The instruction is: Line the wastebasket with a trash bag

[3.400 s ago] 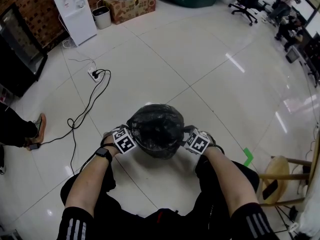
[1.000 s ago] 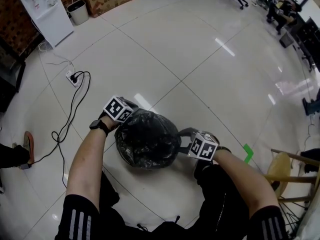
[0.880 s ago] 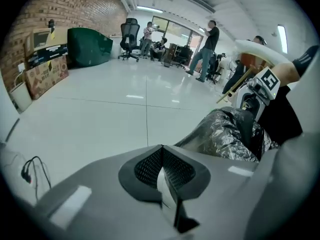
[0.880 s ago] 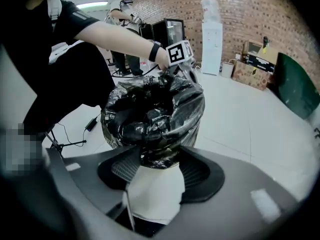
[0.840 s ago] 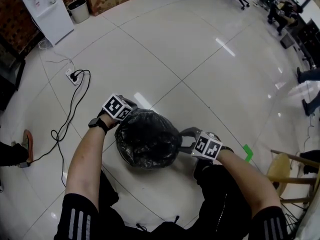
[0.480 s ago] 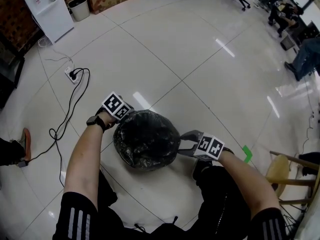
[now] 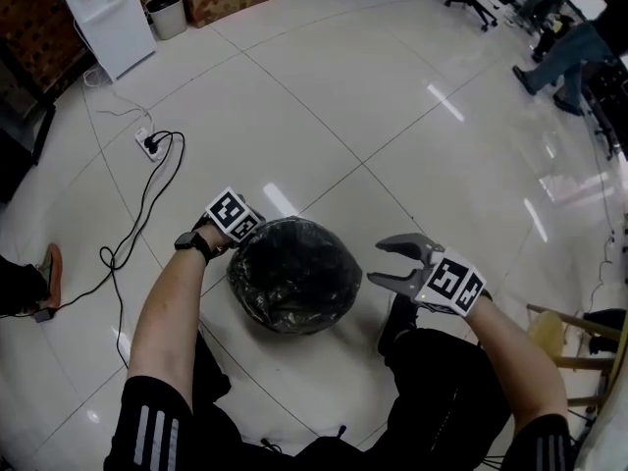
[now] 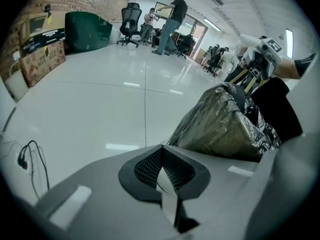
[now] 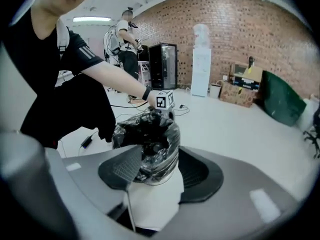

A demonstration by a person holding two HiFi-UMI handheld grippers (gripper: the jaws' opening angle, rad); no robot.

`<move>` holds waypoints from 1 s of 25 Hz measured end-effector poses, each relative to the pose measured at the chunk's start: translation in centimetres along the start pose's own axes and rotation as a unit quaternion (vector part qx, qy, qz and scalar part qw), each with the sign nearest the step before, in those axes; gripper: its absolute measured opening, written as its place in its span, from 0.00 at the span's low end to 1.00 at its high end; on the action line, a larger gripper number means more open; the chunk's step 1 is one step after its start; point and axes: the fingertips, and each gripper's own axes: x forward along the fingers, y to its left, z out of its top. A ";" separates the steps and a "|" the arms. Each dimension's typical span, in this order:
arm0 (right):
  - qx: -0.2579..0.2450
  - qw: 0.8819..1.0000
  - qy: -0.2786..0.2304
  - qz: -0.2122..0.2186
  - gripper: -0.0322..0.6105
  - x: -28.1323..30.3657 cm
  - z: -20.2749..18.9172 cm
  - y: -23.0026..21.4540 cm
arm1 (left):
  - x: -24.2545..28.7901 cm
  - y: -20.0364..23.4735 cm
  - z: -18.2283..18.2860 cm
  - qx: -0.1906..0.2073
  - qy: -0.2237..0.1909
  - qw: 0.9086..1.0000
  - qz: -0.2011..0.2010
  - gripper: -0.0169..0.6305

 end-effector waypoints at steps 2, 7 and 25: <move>-0.012 0.999 0.003 -0.038 0.35 0.8 2.2 -0.6 | -0.3 0.3 0.0 -0.008 -0.006 1.000 0.005 0.03; -0.065 0.990 0.110 -0.058 0.24 8.6 4.2 1.8 | -0.8 0.0 -0.6 -0.021 -0.015 1.000 0.015 0.03; -0.189 0.897 0.397 -0.048 0.09 25.4 -7.7 2.3 | -0.5 -0.8 -3.4 -0.065 -0.054 0.996 -0.019 0.03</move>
